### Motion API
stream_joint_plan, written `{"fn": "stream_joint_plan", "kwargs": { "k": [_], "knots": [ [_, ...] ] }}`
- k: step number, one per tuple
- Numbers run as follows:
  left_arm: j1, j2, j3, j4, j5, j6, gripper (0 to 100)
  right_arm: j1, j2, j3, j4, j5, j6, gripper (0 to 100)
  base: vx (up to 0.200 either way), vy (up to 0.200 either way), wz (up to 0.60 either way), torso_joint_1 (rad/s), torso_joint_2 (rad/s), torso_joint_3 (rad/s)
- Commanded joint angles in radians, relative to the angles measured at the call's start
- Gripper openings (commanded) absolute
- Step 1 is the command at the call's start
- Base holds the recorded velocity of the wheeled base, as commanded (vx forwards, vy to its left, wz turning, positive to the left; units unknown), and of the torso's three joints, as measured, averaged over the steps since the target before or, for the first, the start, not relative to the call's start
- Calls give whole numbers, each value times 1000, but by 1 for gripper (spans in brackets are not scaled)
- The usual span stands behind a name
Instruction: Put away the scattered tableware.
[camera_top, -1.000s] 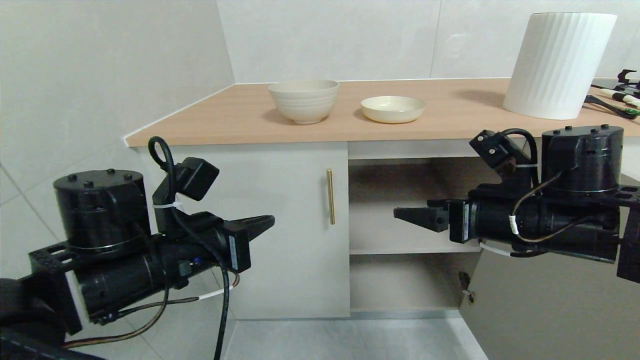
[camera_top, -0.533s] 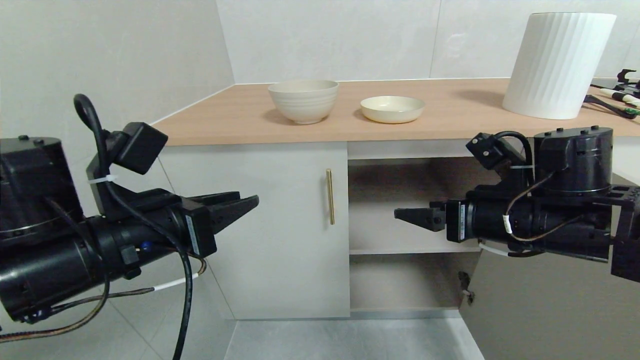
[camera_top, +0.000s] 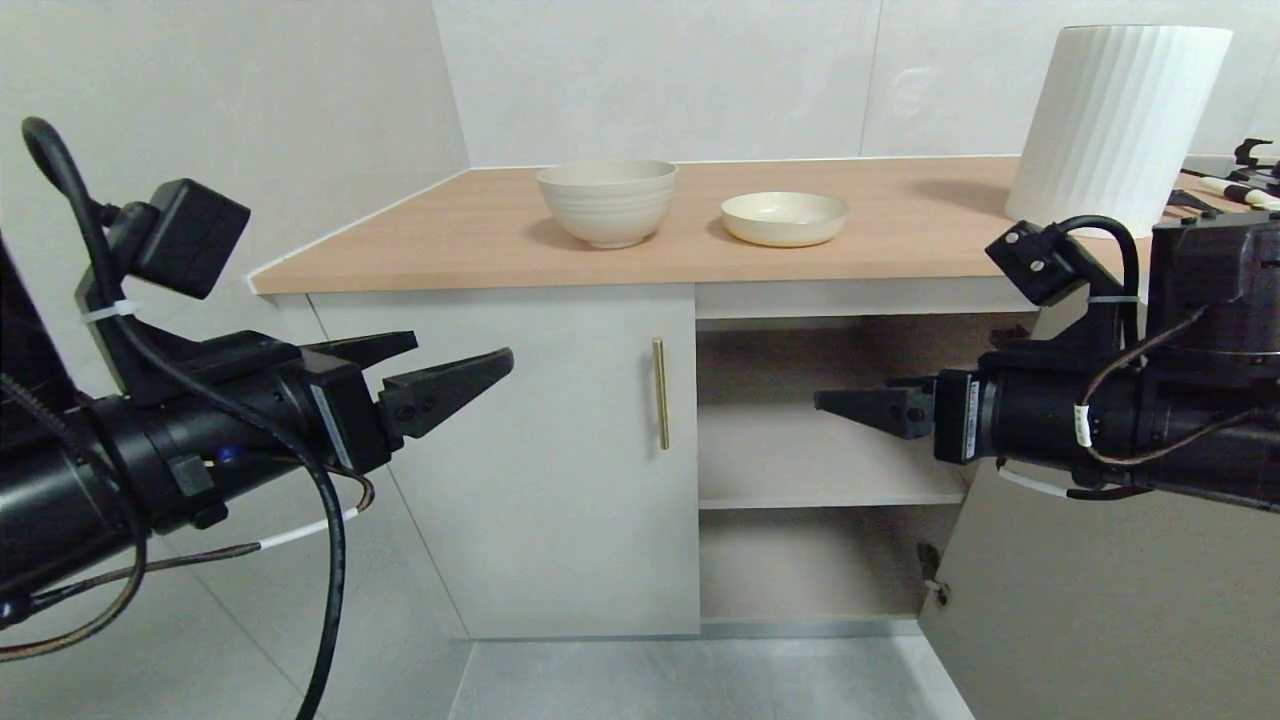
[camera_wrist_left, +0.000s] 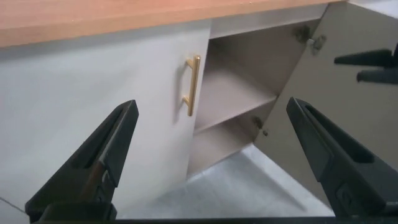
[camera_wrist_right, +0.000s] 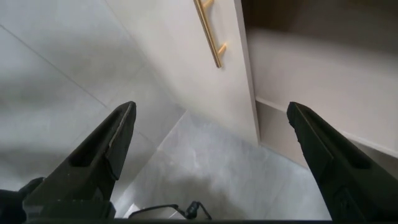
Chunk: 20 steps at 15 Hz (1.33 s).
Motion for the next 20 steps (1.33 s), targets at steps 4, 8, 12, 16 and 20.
{"fn": "stream_joint_plan", "kwargs": {
  "k": [4,8,12,16,20],
  "knots": [
    [1,-42,-20,74,1,2,100,3,-40,4,1,1,0,100,0,0,0,0,0,0],
    [1,-59,-42,146,0,2,100,18,-54,11,1,0,0,100,200,0,0,-4,1,5],
    [0,-82,-38,146,-5,2,100,14,-77,99,-45,4,-106,100,100,0,0,5,0,-1],
    [0,-82,-38,145,-5,2,100,12,-89,107,-75,4,-110,100,0,0,0,0,0,0],
    [0,-82,-38,145,-5,2,100,12,-101,113,-75,4,-113,100,0,0,0,1,-19,-13]
  ]
}}
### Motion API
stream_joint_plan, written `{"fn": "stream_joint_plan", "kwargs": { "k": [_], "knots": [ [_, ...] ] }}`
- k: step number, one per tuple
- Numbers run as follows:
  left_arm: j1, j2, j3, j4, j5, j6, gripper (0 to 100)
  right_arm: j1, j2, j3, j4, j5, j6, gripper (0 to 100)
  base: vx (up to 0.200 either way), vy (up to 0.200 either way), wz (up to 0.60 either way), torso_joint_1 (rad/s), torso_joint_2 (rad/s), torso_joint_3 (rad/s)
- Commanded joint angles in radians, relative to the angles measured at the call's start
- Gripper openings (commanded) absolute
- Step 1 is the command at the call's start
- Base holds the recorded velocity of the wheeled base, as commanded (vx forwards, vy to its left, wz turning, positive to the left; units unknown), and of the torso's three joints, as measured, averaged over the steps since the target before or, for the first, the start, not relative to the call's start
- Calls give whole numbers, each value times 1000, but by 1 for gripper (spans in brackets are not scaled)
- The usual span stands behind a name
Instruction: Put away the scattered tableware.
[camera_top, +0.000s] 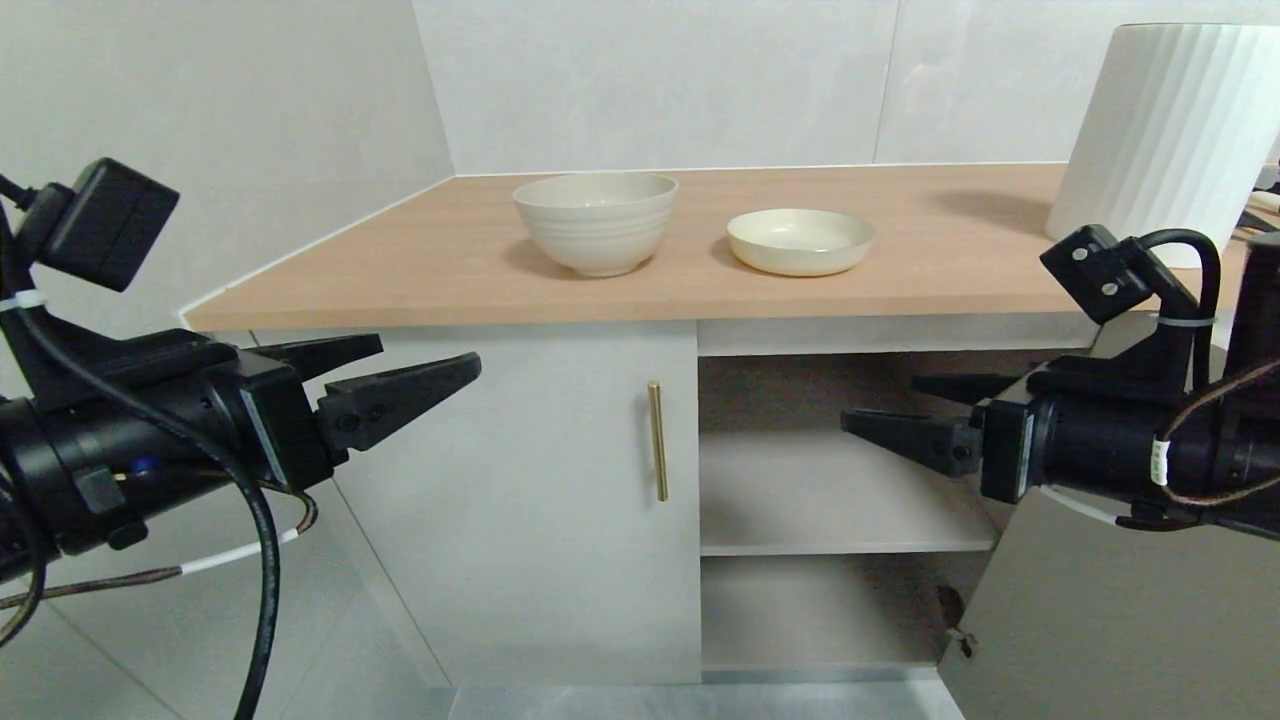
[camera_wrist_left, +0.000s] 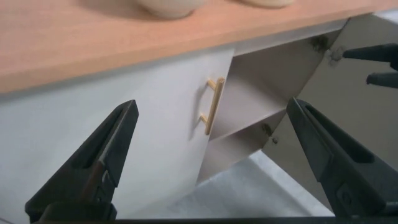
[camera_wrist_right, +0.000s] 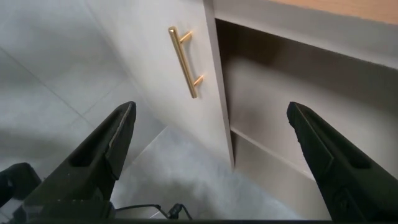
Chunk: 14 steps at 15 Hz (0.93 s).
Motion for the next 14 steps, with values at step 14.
{"fn": "stream_joint_plan", "kwargs": {
  "k": [14],
  "knots": [
    [3,36,0,0,0,-2,100,-1,16,0,-38,-1,-3,100,0,0,0,94,-416,-327]
  ]
}}
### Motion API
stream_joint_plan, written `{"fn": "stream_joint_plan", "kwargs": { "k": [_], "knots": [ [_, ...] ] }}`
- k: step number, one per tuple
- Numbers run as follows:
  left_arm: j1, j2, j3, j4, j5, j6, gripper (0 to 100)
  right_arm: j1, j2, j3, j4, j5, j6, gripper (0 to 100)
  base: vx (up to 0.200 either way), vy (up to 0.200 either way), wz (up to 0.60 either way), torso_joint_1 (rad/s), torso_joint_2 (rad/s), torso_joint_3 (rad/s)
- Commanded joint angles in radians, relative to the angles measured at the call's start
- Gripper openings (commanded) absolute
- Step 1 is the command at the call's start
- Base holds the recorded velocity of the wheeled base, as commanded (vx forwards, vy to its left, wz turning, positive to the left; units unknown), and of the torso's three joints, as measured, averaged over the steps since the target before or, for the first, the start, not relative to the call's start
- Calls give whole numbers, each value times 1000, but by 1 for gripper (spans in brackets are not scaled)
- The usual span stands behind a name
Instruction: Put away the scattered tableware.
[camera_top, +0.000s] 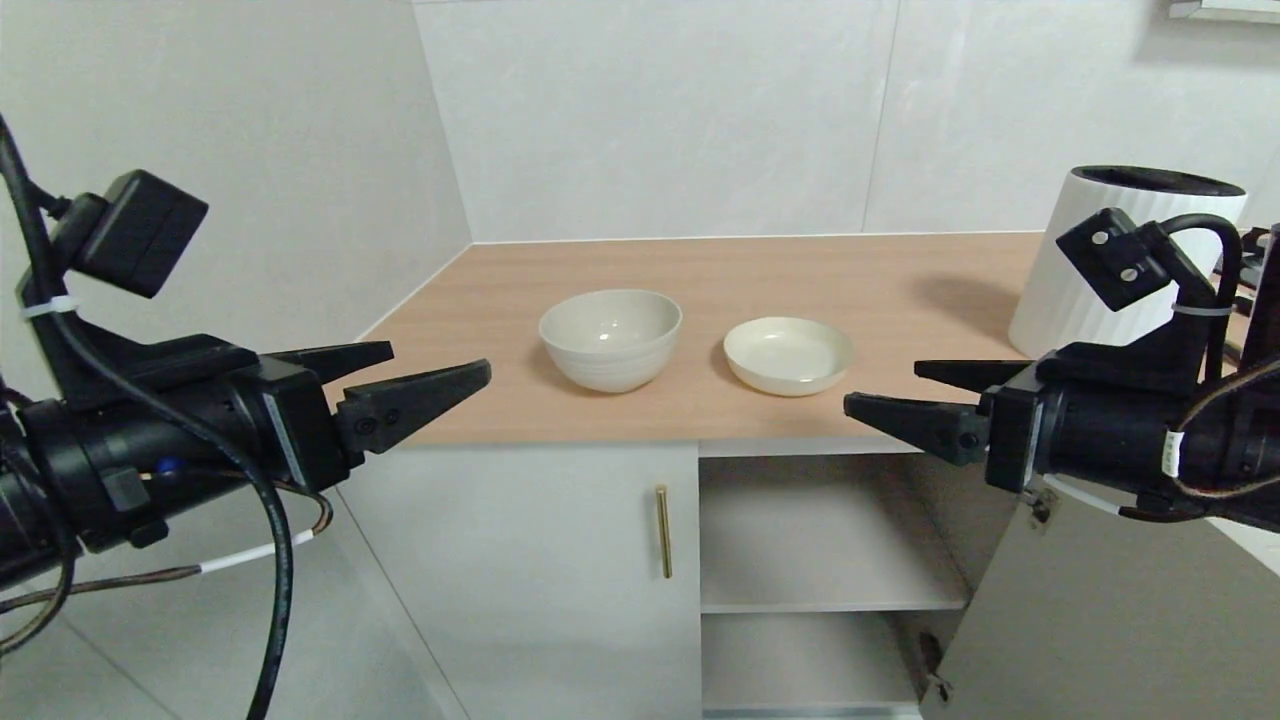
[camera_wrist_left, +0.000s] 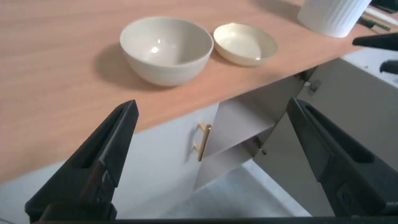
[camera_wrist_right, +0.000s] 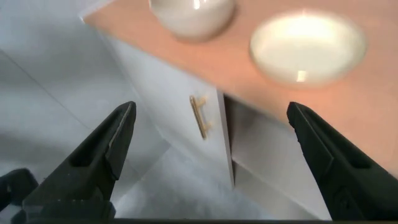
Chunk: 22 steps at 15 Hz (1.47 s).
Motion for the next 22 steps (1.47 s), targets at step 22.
{"fn": "stream_joint_plan", "kwargs": {
  "k": [22],
  "knots": [
    [94,629,-699,487,121,-333,100,-19,431,-689,596,-431,310,100,0,0,0,38,-102,-65]
  ]
}}
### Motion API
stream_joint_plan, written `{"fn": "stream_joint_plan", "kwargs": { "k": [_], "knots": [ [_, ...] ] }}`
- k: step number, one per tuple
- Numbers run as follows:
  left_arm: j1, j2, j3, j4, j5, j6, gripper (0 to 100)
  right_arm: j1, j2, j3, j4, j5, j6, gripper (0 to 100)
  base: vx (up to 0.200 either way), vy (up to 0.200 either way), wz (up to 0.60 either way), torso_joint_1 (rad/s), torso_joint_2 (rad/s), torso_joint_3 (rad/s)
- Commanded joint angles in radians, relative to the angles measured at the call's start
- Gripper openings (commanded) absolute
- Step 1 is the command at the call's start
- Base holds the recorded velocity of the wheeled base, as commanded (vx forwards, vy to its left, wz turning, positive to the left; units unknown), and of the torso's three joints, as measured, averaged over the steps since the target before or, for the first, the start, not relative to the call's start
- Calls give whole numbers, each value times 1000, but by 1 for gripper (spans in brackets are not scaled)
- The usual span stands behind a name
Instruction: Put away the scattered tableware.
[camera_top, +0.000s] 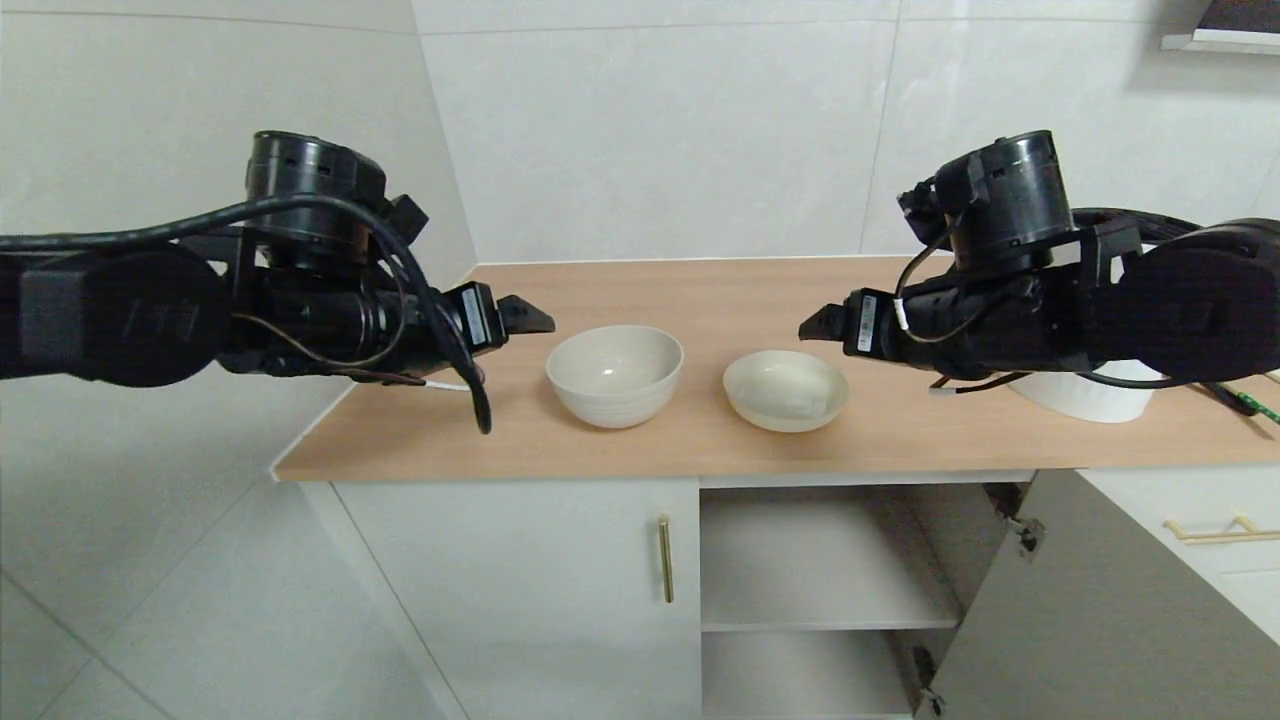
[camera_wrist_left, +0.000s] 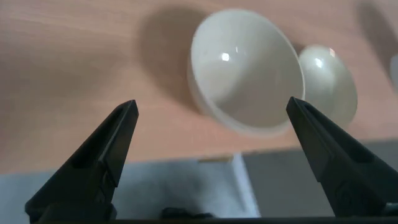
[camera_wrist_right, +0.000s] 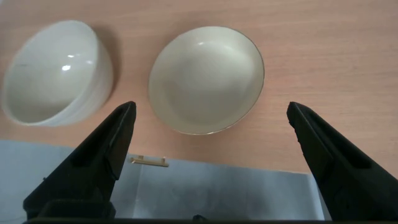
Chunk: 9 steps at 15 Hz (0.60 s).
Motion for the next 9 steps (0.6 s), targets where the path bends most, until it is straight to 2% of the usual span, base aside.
{"fn": "stream_joint_plan", "kwargs": {
  "k": [1,2,5,7,9],
  "knots": [
    [1,106,-81,10,2,-45,100,0,18,-2,1,-2,1,100,0,0,0,0,0,0],
    [1,118,-99,10,3,-56,100,0,15,-2,-2,-4,2,100,0,0,0,0,0,0],
    [-2,140,-108,10,34,-56,100,0,8,1,-10,-7,2,100,0,0,0,0,0,0],
    [-2,212,-141,10,112,-30,100,1,10,1,-10,-9,1,100,0,0,0,0,0,0],
    [-5,241,-158,9,123,-24,100,1,8,2,-10,-9,1,100,0,0,0,0,0,0]
  ]
}}
